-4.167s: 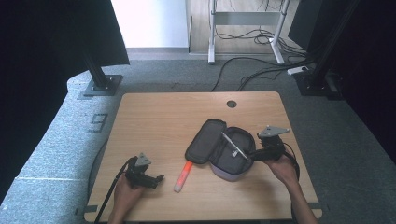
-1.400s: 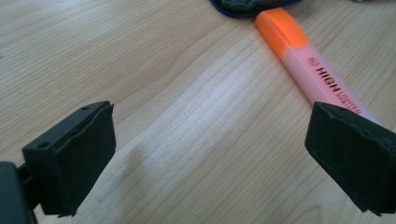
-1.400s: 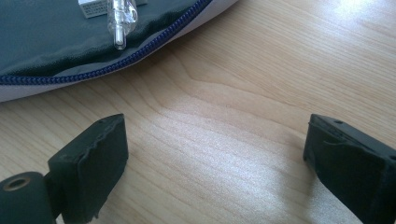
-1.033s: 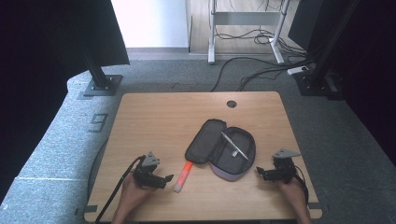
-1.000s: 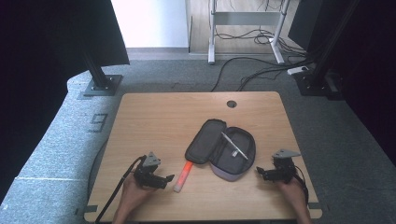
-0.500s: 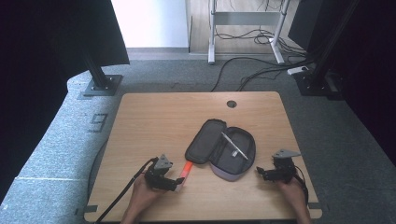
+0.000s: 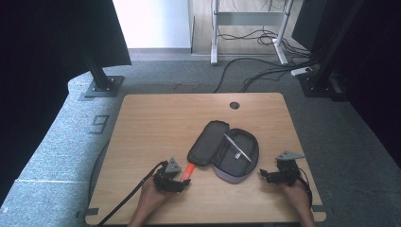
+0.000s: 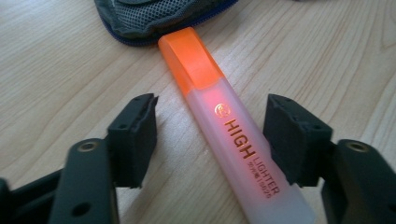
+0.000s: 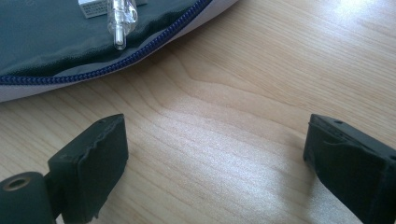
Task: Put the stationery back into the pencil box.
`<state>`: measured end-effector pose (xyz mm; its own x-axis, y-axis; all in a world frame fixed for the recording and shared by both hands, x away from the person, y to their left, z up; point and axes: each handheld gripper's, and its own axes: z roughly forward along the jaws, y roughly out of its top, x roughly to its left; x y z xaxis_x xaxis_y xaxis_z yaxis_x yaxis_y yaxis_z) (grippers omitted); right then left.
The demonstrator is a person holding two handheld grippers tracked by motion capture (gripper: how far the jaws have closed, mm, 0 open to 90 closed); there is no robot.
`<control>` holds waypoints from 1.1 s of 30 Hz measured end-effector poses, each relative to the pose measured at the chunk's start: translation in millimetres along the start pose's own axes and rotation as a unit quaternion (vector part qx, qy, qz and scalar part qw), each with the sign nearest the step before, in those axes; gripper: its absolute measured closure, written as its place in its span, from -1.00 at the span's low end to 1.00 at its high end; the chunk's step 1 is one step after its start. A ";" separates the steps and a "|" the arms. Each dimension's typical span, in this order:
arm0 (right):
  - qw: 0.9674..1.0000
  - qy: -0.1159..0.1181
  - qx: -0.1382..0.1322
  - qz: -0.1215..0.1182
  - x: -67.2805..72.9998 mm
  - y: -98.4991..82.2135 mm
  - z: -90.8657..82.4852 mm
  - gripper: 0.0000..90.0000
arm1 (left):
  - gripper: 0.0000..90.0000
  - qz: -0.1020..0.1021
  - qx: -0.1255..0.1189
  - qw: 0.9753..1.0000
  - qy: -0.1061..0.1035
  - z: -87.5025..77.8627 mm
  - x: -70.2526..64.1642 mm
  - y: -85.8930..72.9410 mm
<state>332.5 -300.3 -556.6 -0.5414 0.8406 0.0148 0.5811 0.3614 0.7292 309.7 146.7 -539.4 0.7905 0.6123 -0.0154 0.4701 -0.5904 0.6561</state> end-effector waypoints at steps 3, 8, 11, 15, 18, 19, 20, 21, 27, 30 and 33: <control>1.000 0.000 0.000 0.000 0.0 0.0 0.0 -0.86 | -0.04 0.005 0.004 1.000 0.002 -2.0 0.5 -0.7; 1.000 0.000 0.000 0.000 0.0 0.0 0.0 -0.86 | 0.25 0.009 0.009 1.000 -0.003 -7.0 2.6 -2.8; 1.000 0.000 0.000 0.000 0.0 0.0 0.0 -0.86 | 0.47 0.013 0.016 1.000 -0.006 -10.8 3.9 -4.4; 1.000 0.000 0.000 0.000 0.0 0.0 0.0 -0.86 | 0.48 0.016 0.022 1.000 -0.013 -13.4 3.8 -5.5; 1.000 0.000 0.000 0.000 0.0 0.0 0.0 -0.86 | 0.49 0.024 0.028 0.999 -0.017 -14.9 2.1 -5.6; 1.000 0.000 0.000 0.000 0.0 0.0 0.0 -0.86 | 0.49 0.026 0.029 0.999 -0.019 -15.8 0.7 -5.7; 1.000 0.000 0.000 0.000 0.0 0.0 0.0 -0.86 | 0.49 0.029 0.028 0.999 -0.024 -17.1 -0.5 -5.7; 1.000 0.000 0.000 0.000 0.0 0.0 0.0 -0.86 | 0.49 0.030 0.025 0.999 -0.029 -19.4 -2.7 -5.4; 1.000 0.000 0.000 0.000 0.0 0.0 0.0 -0.86 | 0.49 0.036 -0.011 0.998 -0.051 -37.1 -10.3 -2.9; 1.000 0.000 0.000 0.000 0.0 0.0 0.0 -0.86 | 0.49 0.036 -0.018 0.998 -0.053 -43.2 -11.5 -2.5; 1.000 0.000 0.000 0.000 0.0 0.0 0.0 -0.86 | 0.49 0.034 -0.028 0.997 -0.057 -49.7 -12.3 -1.7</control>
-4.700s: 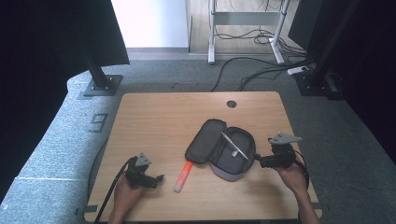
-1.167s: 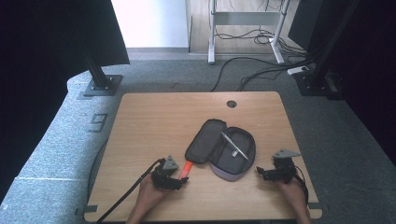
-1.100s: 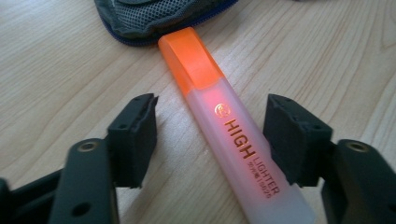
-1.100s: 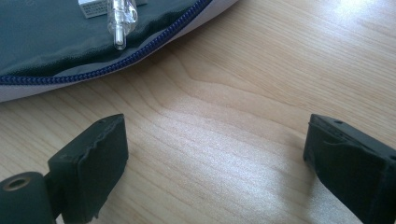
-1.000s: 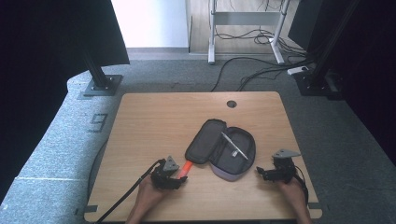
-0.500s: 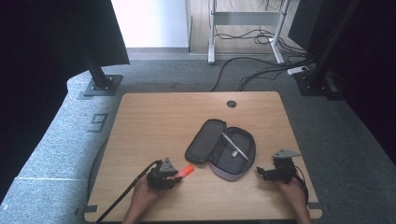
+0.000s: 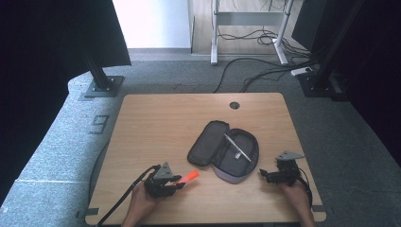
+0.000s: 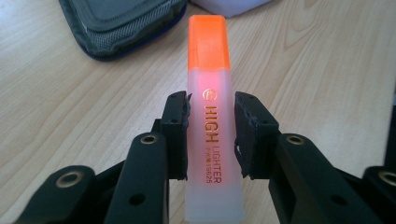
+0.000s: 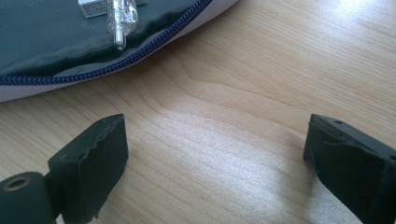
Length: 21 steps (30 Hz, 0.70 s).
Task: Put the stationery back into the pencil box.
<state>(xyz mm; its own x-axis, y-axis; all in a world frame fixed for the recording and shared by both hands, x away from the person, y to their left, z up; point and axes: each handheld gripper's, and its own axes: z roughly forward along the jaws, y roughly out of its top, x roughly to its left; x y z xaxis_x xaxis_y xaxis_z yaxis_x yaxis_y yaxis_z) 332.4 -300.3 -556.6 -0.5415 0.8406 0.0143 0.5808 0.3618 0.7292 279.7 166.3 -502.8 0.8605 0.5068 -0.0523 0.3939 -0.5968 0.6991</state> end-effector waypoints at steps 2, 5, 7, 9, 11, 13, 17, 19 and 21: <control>1.000 0.000 0.000 0.000 0.0 0.0 0.0 -0.86 | 0.49 -0.001 -0.007 1.000 -0.003 -4.2 -0.8 1.6; 1.000 0.000 0.000 0.000 0.0 0.0 0.0 -0.86 | 0.49 -0.005 -0.021 1.000 -0.008 -9.6 -2.4 5.1; 1.000 0.000 0.000 0.000 0.0 0.0 0.0 -0.86 | 0.49 -0.010 -0.033 0.999 -0.017 -12.1 -2.5 7.0; 1.000 0.000 0.000 0.000 0.0 0.0 0.0 -0.86 | 0.49 -0.011 -0.036 0.999 -0.013 -14.7 -3.3 10.3; 1.000 0.000 0.000 0.000 0.0 0.0 0.0 -0.86 | 0.49 -0.009 -0.037 0.999 -0.014 -16.4 -3.8 13.7; 1.000 0.000 0.000 0.000 0.0 0.0 0.0 -0.86 | 0.49 -0.007 -0.039 0.999 -0.015 -17.0 -4.9 17.1; 1.000 0.000 0.000 0.000 0.0 0.0 0.0 -0.86 | 0.49 -0.003 -0.038 0.999 -0.014 -16.4 -6.0 22.0; 1.000 0.000 0.000 0.000 0.0 0.0 0.0 -0.86 | 0.49 -0.002 -0.036 0.999 -0.012 -15.7 -6.5 23.4; 1.000 0.000 0.000 0.000 0.0 0.0 0.0 -0.86 | 0.49 -0.001 -0.035 0.999 -0.012 -15.0 -7.0 24.5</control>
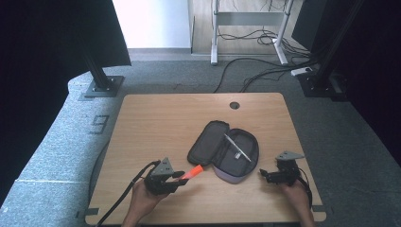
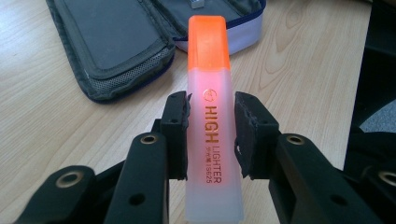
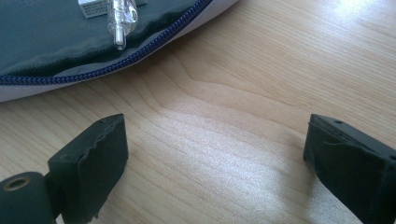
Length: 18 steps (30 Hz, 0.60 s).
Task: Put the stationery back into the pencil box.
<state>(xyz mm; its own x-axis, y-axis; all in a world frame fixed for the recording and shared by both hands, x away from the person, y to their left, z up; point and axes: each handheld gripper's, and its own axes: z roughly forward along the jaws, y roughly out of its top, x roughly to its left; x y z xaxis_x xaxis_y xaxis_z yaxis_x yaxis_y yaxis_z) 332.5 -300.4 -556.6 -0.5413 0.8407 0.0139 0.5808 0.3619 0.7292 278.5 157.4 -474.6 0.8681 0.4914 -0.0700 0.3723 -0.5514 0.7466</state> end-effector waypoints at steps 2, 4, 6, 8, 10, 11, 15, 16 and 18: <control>1.000 0.000 0.000 0.000 0.0 0.0 0.0 -0.86 | 0.49 -0.001 0.001 1.000 -0.002 0.9 -0.3 1.6; 1.000 0.000 0.000 0.000 0.1 0.0 0.0 -0.86 | 0.49 0.000 0.001 1.000 -0.003 2.2 -0.8 4.0; 1.000 0.000 0.000 0.000 0.0 0.0 0.0 -0.86 | 0.49 -0.003 -0.004 1.000 -0.006 2.9 -0.4 6.0; 1.000 0.000 0.000 0.000 0.0 0.0 0.0 -0.86 | 0.49 -0.004 -0.005 1.000 -0.004 3.3 -0.4 8.3; 1.000 0.000 0.000 0.000 0.0 0.0 0.0 -0.86 | 0.49 -0.001 -0.009 1.000 -0.001 3.6 -1.2 12.3; 1.000 0.000 0.000 0.000 0.0 0.0 0.0 -0.86 | 0.49 0.000 -0.012 1.000 -0.001 4.0 -1.8 14.4; 1.000 0.000 0.000 0.000 0.0 0.0 0.0 -0.86 | 0.49 0.012 -0.011 1.000 -0.002 7.7 -5.0 24.1; 1.000 0.000 0.000 0.000 0.0 0.0 0.0 -0.86 | 0.49 0.013 -0.009 1.000 -0.001 8.5 -5.7 25.9; 1.000 0.000 0.000 0.000 0.0 0.0 0.0 -0.86 | 0.49 0.015 -0.010 1.000 -0.005 10.8 -6.3 30.2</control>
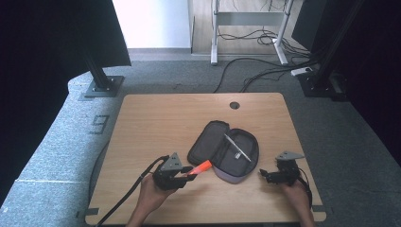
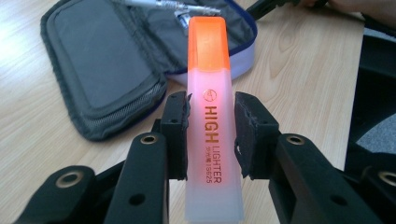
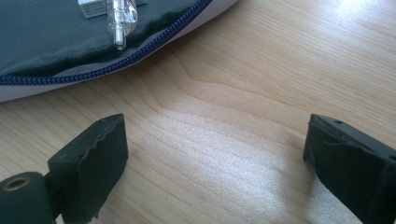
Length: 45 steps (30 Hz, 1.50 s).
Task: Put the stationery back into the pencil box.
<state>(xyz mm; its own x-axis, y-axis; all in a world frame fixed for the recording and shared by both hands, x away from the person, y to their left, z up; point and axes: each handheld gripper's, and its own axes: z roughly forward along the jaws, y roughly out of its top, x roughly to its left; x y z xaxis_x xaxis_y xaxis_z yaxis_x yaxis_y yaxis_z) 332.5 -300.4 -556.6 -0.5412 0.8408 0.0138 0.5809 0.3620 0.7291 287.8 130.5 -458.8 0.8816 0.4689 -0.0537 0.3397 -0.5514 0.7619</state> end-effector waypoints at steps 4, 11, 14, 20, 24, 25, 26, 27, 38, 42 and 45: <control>1.000 0.000 0.000 0.000 0.0 0.0 0.0 -0.86 | 0.49 -0.002 0.002 1.000 0.000 5.5 1.1 7.0; 1.000 0.000 0.000 0.000 0.0 0.0 0.0 -0.86 | 0.49 0.002 0.004 1.000 -0.003 16.0 4.1 18.0; 1.000 0.000 0.000 0.000 0.0 0.0 0.0 -0.86 | 0.49 -0.003 -0.001 1.000 -0.003 20.2 7.3 19.9; 1.000 0.000 0.000 0.000 -0.1 0.0 0.0 -0.86 | 0.49 -0.009 0.003 1.000 -0.003 32.7 14.1 23.9; 1.000 0.000 0.000 0.000 -0.1 0.0 0.0 -0.86 | 0.49 0.002 0.013 1.000 0.002 41.8 12.1 28.4; 1.000 0.000 0.000 0.000 -0.1 0.0 0.0 -0.86 | 0.49 0.001 0.012 1.000 0.000 44.3 12.4 29.5; 1.000 0.000 0.000 0.000 -0.1 0.0 0.0 -0.86 | 0.49 0.001 0.012 1.000 0.000 46.2 12.8 30.6; 1.000 0.000 0.000 0.000 0.0 0.0 0.0 -0.86 | 0.49 0.001 0.013 1.000 -0.001 48.0 13.4 31.9; 1.000 0.000 0.000 0.000 -0.1 0.0 0.0 -0.86 | 0.49 0.003 0.018 1.000 0.004 69.3 18.1 44.3; 1.000 0.000 -0.001 0.000 0.0 0.0 0.1 -0.86 | 0.49 0.001 0.020 1.000 0.004 79.6 19.7 47.9; 1.000 0.000 0.000 0.000 -0.1 0.0 0.0 -0.86 | 0.49 0.004 0.025 1.000 0.005 86.4 19.5 51.1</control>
<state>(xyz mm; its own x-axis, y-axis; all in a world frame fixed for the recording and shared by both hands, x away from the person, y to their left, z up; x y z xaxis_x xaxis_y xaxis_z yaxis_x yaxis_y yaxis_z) 332.6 -300.4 -556.6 -0.5414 0.8406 0.0138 0.5806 0.3620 0.7293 350.8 51.8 -476.7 0.8812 0.4709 -0.0417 0.3490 -0.5885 0.7293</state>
